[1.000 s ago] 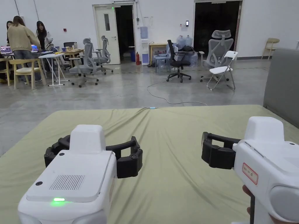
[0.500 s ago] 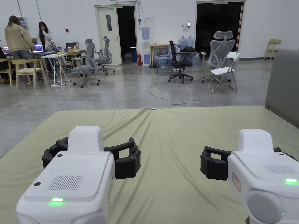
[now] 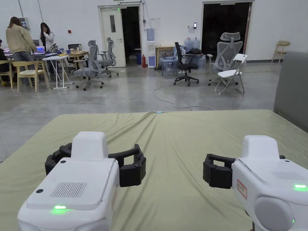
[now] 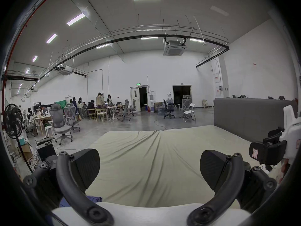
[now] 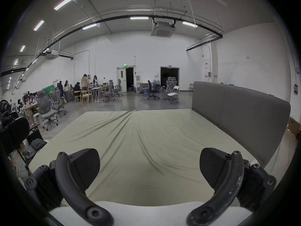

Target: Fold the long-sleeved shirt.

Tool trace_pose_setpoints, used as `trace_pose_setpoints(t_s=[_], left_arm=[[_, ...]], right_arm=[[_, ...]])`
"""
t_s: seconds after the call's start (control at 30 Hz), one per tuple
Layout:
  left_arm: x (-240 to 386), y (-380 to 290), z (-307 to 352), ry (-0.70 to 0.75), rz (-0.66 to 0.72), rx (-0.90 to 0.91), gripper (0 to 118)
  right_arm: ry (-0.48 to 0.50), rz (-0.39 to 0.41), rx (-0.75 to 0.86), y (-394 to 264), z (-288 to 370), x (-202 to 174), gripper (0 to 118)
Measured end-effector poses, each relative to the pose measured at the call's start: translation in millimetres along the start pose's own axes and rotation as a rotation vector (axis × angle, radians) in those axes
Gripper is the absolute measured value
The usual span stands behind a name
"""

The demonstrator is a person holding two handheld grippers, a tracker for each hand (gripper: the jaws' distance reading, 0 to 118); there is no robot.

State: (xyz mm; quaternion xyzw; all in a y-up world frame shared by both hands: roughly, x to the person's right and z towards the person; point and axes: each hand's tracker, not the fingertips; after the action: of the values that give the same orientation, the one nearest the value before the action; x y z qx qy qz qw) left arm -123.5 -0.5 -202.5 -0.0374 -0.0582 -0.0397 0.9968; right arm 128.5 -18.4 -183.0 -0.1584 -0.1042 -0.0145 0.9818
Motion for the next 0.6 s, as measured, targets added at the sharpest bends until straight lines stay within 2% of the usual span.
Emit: trace_pose_setpoints(t_s=[0.33, 0.6], left_arm=[[-1.8, -0.4, 1.4, 0.003, -0.004, -0.002, 118], [-0.9, -1.8, 1.9, -0.013, -0.013, -0.007, 118]], right_arm=[[-0.020, 0.034, 0.014, -3.8, -0.9, -3.1, 118], [0.009, 0.025, -0.012, -4.6, -2.5, 3.2, 118]])
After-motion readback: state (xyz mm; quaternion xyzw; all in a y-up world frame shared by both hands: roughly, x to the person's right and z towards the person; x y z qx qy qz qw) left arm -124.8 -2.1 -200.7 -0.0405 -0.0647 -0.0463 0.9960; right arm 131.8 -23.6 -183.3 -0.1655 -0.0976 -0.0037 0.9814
